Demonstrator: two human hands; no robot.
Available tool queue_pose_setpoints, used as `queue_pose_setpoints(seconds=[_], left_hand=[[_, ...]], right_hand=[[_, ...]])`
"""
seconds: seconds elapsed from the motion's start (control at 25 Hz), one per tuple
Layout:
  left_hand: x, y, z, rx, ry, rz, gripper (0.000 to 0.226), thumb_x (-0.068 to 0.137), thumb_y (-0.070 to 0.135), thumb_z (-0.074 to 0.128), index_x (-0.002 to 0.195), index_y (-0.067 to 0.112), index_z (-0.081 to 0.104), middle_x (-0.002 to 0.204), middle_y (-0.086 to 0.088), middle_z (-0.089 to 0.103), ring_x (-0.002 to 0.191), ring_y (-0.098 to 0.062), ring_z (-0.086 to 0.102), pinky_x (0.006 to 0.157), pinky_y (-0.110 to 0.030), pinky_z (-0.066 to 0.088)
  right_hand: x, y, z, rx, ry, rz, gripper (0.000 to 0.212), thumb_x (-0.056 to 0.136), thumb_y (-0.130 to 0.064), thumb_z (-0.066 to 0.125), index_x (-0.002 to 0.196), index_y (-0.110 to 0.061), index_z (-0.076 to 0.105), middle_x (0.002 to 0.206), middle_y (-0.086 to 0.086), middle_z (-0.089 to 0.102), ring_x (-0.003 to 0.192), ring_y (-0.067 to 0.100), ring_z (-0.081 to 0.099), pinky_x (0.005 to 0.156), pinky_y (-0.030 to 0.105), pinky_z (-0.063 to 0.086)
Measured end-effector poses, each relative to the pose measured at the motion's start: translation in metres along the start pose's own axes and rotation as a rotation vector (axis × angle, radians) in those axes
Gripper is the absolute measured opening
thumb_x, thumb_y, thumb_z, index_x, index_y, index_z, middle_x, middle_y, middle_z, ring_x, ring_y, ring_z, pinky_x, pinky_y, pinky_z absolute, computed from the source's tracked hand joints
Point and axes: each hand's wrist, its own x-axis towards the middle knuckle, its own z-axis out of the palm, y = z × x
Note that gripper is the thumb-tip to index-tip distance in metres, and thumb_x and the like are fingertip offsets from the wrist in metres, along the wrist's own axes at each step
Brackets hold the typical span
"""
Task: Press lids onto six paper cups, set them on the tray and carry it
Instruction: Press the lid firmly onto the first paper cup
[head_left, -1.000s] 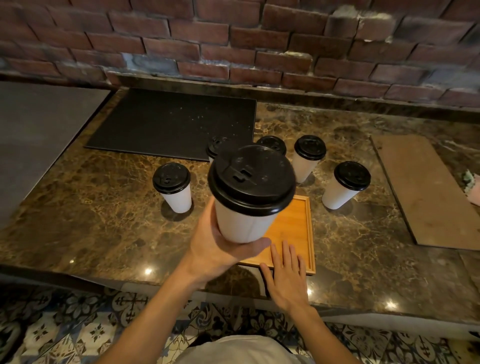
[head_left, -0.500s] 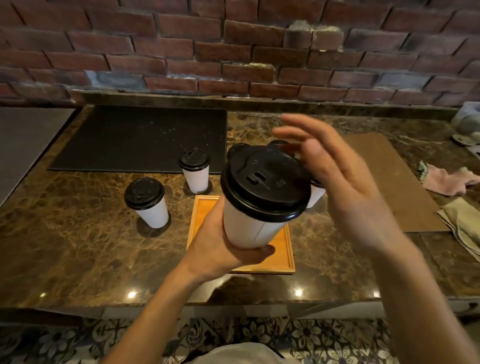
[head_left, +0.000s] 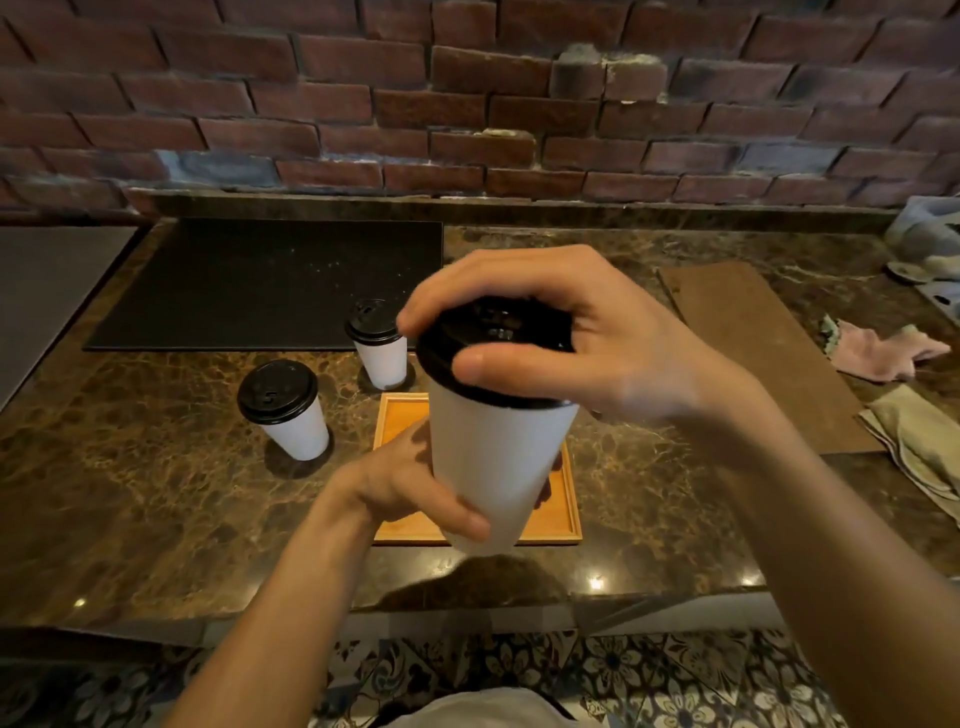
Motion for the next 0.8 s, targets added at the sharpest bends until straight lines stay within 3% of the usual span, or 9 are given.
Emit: queue_pose_setpoints(seconds=[0.12,0.24,0.32,0.4,0.48,0.56,0.64,0.72,0.8], left_hand=[[0.001,0.002,0.003,0.149,0.499,-0.030,0.069,0.056,0.021,0.081,0.119,0.013,0.055,0.107,-0.001,0.067,0.100,-0.020,0.064,0.078,-0.036,0.055],[0.016,0.003,0.014,0.453,0.918,0.028,0.081,0.053,0.034,0.086,0.123,0.026,0.046,0.107,0.010,0.060,0.097,-0.005,0.059,0.066,-0.021,0.053],[0.022,0.007,0.017,0.440,0.947,0.057,0.082,0.054,0.031,0.087,0.124,0.026,0.046,0.111,0.009,0.059,0.099,-0.003,0.059,0.067,-0.018,0.052],[0.016,0.011,0.006,0.336,0.775,0.037,0.084,0.051,0.031,0.088,0.125,0.018,0.050,0.111,0.001,0.063,0.099,-0.009,0.062,0.072,-0.025,0.055],[0.006,0.018,-0.005,0.225,0.536,0.010,0.079,0.052,0.022,0.084,0.123,0.007,0.053,0.110,-0.013,0.065,0.101,-0.028,0.064,0.081,-0.045,0.055],[0.004,0.022,-0.011,0.130,0.370,0.015,0.072,0.052,0.014,0.080,0.119,0.004,0.055,0.104,-0.015,0.067,0.099,-0.034,0.064,0.083,-0.049,0.053],[0.009,0.021,-0.009,0.106,0.419,0.040,0.077,0.050,0.019,0.087,0.119,0.005,0.056,0.105,-0.014,0.067,0.099,-0.033,0.064,0.083,-0.045,0.054],[0.018,0.018,-0.001,0.156,0.635,0.104,0.085,0.049,0.036,0.090,0.122,0.011,0.055,0.109,-0.004,0.068,0.102,-0.024,0.065,0.079,-0.035,0.056],[0.030,0.013,0.008,0.249,0.892,0.178,0.078,0.052,0.039,0.087,0.121,0.026,0.053,0.108,0.011,0.067,0.102,-0.006,0.063,0.074,-0.019,0.054]], right_hand=[[0.007,0.003,0.002,-0.192,0.097,0.198,0.038,0.091,-0.043,0.052,0.124,-0.028,0.063,0.119,-0.010,0.064,0.109,0.004,0.057,0.087,0.021,0.045],[0.019,0.008,0.019,-0.455,0.313,0.487,0.036,0.095,-0.056,0.043,0.121,-0.037,0.059,0.107,-0.012,0.058,0.099,0.012,0.053,0.070,0.031,0.040],[0.025,0.008,0.022,-0.518,0.375,0.497,0.034,0.095,-0.057,0.043,0.116,-0.038,0.062,0.103,-0.013,0.060,0.093,0.012,0.051,0.062,0.027,0.034],[0.023,0.009,0.007,-0.360,0.296,0.353,0.031,0.093,-0.054,0.053,0.116,-0.037,0.065,0.111,-0.015,0.064,0.100,0.007,0.057,0.069,0.022,0.041],[0.016,0.004,-0.009,-0.050,0.123,0.192,0.030,0.091,-0.043,0.063,0.119,-0.032,0.064,0.119,-0.011,0.064,0.105,0.004,0.060,0.080,0.019,0.047],[0.011,0.004,-0.014,0.070,0.070,0.106,0.031,0.089,-0.035,0.065,0.119,-0.027,0.063,0.118,-0.007,0.064,0.105,0.005,0.062,0.081,0.020,0.050],[0.017,0.005,-0.010,-0.032,0.184,0.155,0.027,0.086,-0.041,0.066,0.111,-0.030,0.066,0.108,-0.014,0.066,0.100,0.001,0.062,0.081,0.018,0.049],[0.027,0.006,-0.002,-0.203,0.348,0.298,0.028,0.082,-0.052,0.066,0.103,-0.034,0.068,0.096,-0.018,0.064,0.092,0.000,0.060,0.078,0.021,0.047],[0.039,0.007,0.010,-0.322,0.481,0.487,0.037,0.082,-0.060,0.062,0.103,-0.031,0.068,0.091,-0.014,0.061,0.089,0.008,0.056,0.077,0.029,0.043]])
